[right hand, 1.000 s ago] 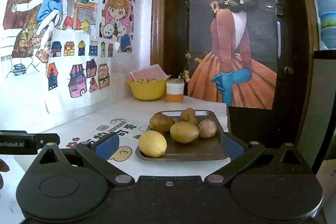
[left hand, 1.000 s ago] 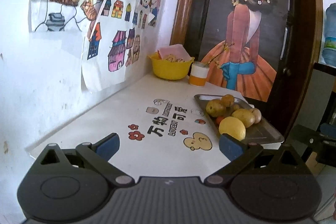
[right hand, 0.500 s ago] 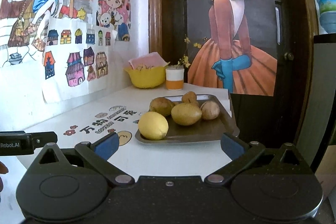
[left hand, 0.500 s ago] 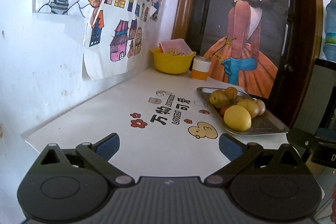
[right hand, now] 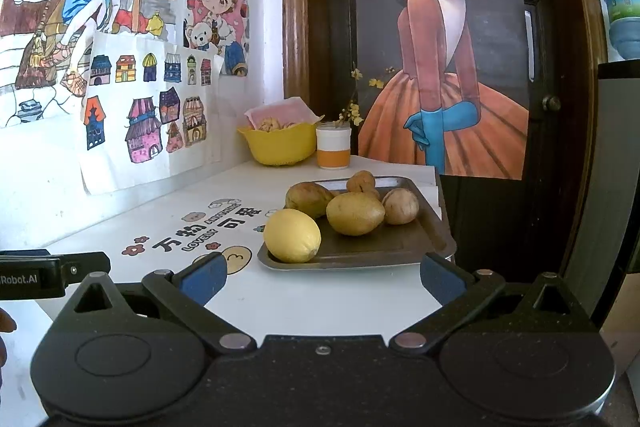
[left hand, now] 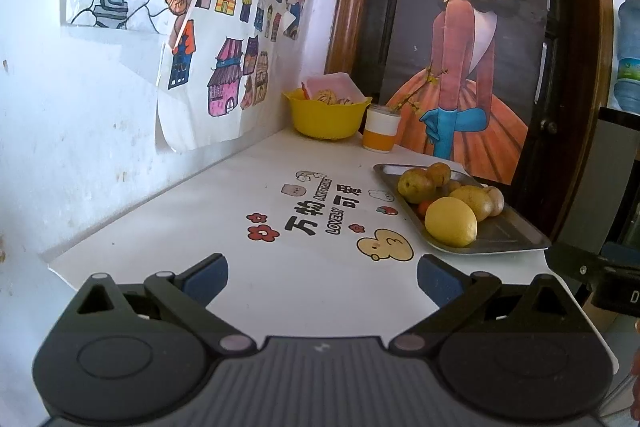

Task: Organize fruits

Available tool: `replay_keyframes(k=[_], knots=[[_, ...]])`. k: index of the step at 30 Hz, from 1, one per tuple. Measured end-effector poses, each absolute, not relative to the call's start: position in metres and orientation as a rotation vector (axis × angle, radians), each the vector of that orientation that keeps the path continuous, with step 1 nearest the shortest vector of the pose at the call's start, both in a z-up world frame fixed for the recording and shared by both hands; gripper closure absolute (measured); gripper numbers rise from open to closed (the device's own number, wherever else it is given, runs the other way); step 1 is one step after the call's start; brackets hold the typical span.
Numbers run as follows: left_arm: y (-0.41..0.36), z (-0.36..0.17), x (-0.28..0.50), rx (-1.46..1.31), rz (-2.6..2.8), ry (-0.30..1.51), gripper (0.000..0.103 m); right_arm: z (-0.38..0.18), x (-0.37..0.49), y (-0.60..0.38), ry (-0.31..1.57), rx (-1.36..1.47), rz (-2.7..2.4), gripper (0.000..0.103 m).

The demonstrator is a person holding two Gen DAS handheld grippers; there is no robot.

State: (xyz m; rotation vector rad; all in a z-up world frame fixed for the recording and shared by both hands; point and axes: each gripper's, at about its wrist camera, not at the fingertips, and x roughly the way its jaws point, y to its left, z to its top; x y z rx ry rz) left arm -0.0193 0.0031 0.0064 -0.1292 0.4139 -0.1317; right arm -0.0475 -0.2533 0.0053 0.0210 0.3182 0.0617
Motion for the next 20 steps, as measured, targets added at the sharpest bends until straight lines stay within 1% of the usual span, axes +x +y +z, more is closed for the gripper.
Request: replay_keyframes(k=[10, 20], knots=[[0.0023, 0.0076, -0.0206, -0.129, -0.123, 0.41, 0.0, 0.0052, -0.0482, -0.2524, 0.318, 0.019, 0.06, 0.001], [0.0037, 0.0046, -0.0181, -0.203, -0.166, 0.459, 0.0, 0.0054, -0.0485, -0.2513, 0.322, 0.021, 0.06, 0.001]])
